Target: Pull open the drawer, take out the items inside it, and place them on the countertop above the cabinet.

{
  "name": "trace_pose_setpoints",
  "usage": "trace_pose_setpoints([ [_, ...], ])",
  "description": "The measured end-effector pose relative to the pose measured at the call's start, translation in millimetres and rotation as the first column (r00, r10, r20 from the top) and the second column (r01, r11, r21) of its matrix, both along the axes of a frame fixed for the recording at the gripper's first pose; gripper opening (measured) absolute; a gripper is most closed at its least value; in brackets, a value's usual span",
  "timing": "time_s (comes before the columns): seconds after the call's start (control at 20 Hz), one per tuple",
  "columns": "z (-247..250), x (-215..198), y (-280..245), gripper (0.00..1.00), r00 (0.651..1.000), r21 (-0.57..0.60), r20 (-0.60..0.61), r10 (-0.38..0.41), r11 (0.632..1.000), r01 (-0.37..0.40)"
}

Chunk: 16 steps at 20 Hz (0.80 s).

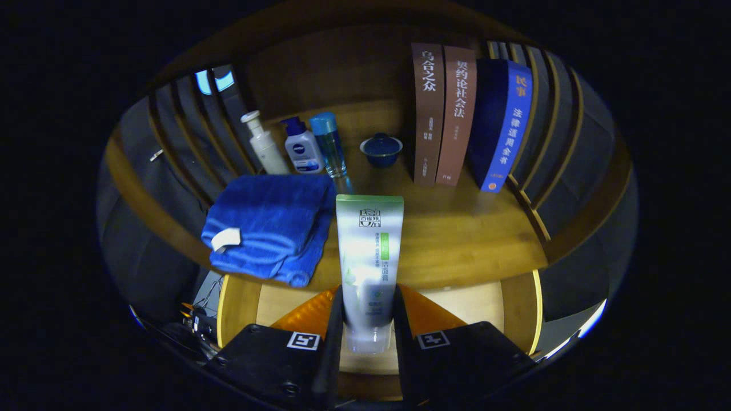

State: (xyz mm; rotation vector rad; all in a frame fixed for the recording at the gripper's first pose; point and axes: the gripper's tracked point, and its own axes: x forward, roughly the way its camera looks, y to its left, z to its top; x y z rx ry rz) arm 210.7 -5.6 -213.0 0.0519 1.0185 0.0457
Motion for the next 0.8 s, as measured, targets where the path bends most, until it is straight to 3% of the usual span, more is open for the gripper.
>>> trace_pose_setpoints([
  [0.35,-52.1,73.7,4.7,0.47,0.994,-0.043,-0.105,-0.016,0.999,0.011],
  [0.7,-70.2,88.8,0.9,0.47,0.991,-0.066,-0.131,-0.029,0.998,0.020],
  [0.8,-68.4,90.7,3.5,0.55,0.993,-0.051,-0.118,-0.028,0.998,0.023],
])
